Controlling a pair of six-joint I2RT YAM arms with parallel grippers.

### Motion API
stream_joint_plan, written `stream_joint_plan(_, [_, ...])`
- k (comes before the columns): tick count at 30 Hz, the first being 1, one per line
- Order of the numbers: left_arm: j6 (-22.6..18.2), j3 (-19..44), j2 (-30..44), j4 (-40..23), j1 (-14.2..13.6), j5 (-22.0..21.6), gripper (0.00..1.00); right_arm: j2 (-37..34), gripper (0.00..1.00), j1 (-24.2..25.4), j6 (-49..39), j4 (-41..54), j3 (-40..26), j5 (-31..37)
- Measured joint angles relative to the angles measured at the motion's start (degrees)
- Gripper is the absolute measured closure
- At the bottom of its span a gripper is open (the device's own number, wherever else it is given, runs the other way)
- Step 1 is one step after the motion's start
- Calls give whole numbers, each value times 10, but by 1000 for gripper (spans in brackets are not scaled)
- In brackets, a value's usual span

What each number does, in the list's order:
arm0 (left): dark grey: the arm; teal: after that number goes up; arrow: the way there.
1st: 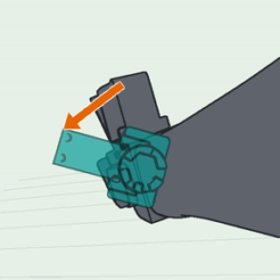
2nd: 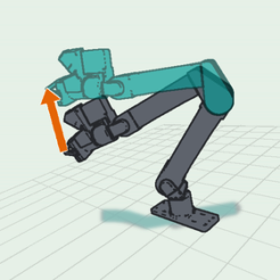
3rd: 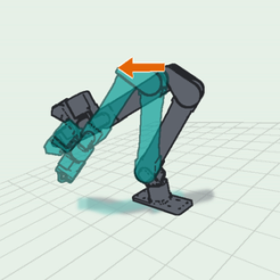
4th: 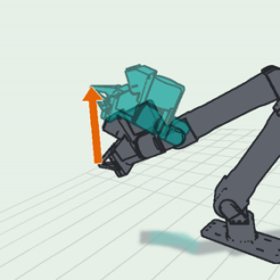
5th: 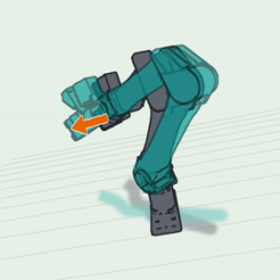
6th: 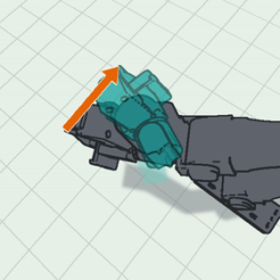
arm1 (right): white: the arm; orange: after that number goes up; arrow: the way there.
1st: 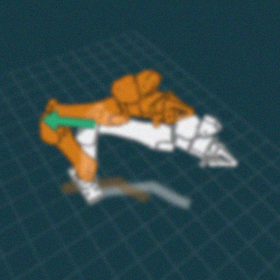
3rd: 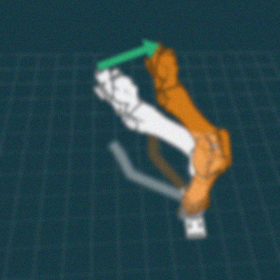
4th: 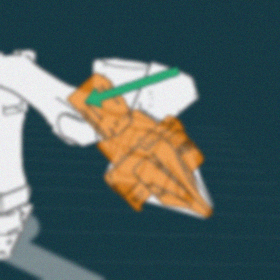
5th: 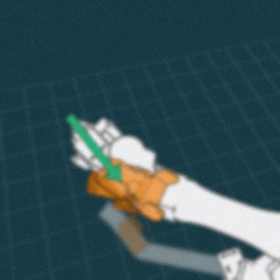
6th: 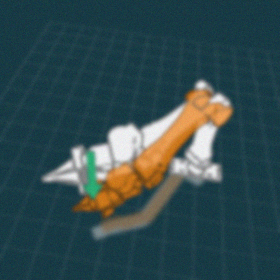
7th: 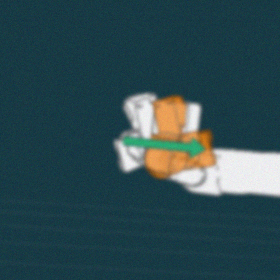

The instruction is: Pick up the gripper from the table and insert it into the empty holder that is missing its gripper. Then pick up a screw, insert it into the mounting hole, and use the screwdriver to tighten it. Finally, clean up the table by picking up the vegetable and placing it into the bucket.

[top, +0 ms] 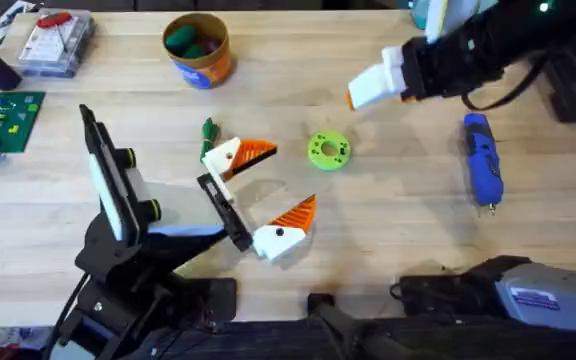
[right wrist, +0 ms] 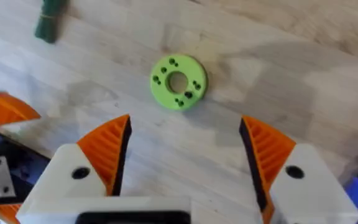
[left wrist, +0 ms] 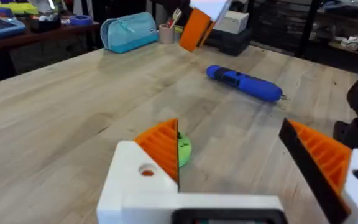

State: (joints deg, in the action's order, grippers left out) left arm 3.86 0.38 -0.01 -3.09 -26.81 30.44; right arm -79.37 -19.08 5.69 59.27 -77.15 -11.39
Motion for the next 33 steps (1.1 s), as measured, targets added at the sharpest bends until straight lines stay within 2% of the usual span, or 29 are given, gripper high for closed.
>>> stream_joint_plan(6, [0,0,0,0,0,0,10,16,5,-29,-12,80,-1,65])
stream_joint_plan(10, [0,0,0,0,0,0,10,16,5,-32,-13,118,-1,82])
stream_joint_plan(15, [0,0,0,0,0,0,10,16,4,-69,-15,149,-1,88])
stream_joint_plan(21, [0,0,0,0,0,0,10,39,4,-102,-6,88,12,88])
stream_joint_plan(25, [0,0,0,0,0,0,10,73,5,-114,9,36,70,93])
stream_joint_plan(30, [0,0,0,0,0,0,10,81,4,-117,23,19,145,101])
stream_joint_plan(33, [0,0,0,0,0,0,10,81,5,-117,26,14,162,102])
